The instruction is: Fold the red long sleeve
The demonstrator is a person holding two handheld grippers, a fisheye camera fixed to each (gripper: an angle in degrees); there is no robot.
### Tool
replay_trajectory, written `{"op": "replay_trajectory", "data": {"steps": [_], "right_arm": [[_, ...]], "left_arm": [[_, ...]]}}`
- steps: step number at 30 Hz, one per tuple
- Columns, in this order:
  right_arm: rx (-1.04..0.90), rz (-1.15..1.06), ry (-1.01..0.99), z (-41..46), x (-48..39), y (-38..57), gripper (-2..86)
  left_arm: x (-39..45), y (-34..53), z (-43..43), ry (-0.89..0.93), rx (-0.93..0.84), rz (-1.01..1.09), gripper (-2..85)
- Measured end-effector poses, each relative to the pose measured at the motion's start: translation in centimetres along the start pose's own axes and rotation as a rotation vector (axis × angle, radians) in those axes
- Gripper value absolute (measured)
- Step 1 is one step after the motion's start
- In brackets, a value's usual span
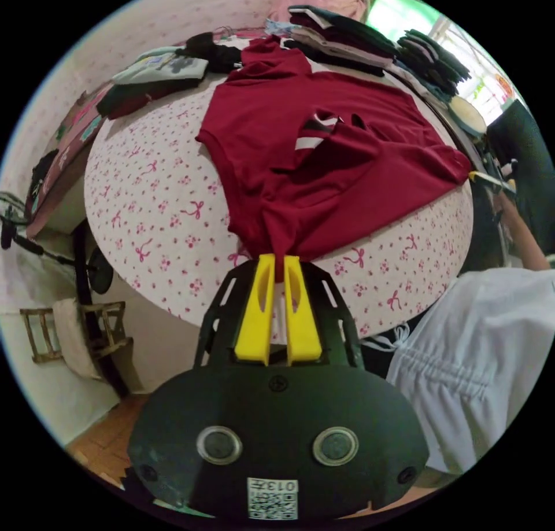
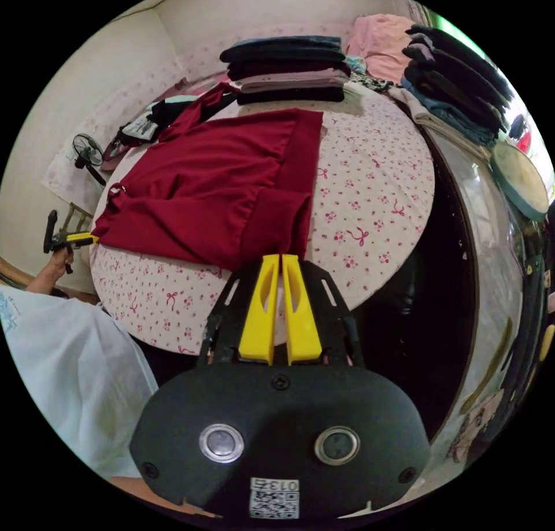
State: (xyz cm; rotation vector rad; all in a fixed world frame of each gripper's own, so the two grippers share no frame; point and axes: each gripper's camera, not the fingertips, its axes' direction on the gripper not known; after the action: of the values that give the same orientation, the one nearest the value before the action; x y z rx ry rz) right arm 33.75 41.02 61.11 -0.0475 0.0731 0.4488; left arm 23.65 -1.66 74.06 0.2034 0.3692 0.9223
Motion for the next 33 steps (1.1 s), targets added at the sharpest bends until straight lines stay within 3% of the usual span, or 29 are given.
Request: {"op": "replay_trajectory", "data": {"steps": [5,11,19,24,26,28,33], "right_arm": [[-0.058,-0.021,-0.022,-3.8,2.0,-2.5,0.8],[-0.2,-0.013,-0.105,-0.4,2.9,-5.3,3.5],[0.071,0.0,-0.05,-6.5,1.9,-7.5,9.4],[-0.007,-0.125,0.018,-2.8,-1.9,-11.6,9.7],[-0.075,-0.154,0.062,-0.3,-3.1,-13.4,6.0],[-0.158,-0.129,0.128,1.4,-3.2,-14.2,5.3],[-0.032,0.078,0.007,-1.6,-0.6,-14.5,6.1]], "left_arm": [[-0.6,-1.4,-1.5,-0.005,-0.035,0.093,1.2],[-1.0,-2.2,-0.4,0.037,-0.077,0.112,2.3],[-1.7,-0.5,-4.5,0.021,0.09,-0.036,8.3],[2.1,-3.5,-2.2,-0.063,0.052,0.039,8.2],[3.0,-4.3,-0.8,-0.095,0.026,0.044,7.2],[3.3,-4.6,1.2,-0.14,-0.049,0.05,6.3],[1.6,-2.8,0.4,-0.098,0.008,-0.058,5.2]]}}
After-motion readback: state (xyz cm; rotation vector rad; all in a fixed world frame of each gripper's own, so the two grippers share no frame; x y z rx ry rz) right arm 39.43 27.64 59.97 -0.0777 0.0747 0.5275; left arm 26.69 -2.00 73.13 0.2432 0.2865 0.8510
